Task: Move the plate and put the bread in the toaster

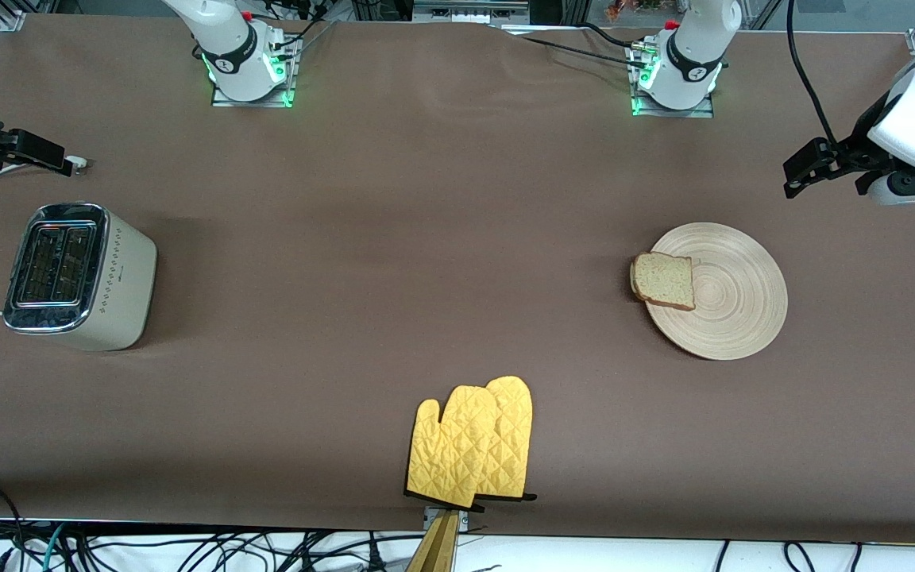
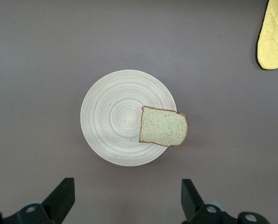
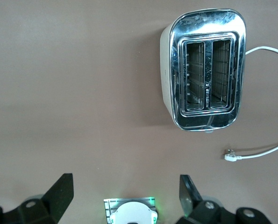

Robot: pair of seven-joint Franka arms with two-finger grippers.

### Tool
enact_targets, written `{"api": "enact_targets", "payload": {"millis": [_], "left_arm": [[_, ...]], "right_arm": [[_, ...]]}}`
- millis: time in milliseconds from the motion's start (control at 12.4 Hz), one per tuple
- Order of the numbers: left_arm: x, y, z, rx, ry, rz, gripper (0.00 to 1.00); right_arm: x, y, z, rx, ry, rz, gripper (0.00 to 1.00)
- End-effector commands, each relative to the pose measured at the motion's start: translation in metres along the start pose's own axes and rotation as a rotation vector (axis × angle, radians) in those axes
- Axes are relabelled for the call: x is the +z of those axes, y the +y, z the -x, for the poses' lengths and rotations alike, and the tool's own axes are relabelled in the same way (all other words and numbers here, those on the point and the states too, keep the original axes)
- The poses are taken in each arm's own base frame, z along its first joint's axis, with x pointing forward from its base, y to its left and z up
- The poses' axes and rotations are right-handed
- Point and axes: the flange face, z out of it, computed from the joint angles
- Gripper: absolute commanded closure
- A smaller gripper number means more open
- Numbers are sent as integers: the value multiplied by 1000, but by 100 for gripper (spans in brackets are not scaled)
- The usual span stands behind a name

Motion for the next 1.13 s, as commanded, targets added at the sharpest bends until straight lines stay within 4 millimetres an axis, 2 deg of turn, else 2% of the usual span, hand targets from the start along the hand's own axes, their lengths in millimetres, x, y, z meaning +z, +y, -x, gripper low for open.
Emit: {"api": "enact_targets", "payload": {"millis": [0,81,404,646,808,1050], "left_arm": [[-6,-1,-1,-10,2,22,0],[-5,-1,-1,-10,1,22,0],[-7,0,-2,-10,8,24,0],[-9,2,-2,-2,13,23,0],[-2,4,-6,5,0,23,0],[-1,9,-5,10,-7,40,0]], "right_arm": [[-3,1,-3,7,2,19,0],[-3,6,-4,17,3,14,0],[-14,7,-3,19,25,43,0],[-14,2,-5,14,27,37,0],[-15,6,-7,19,31,36,0],[-15,7,-8,23,33,42,0]]}}
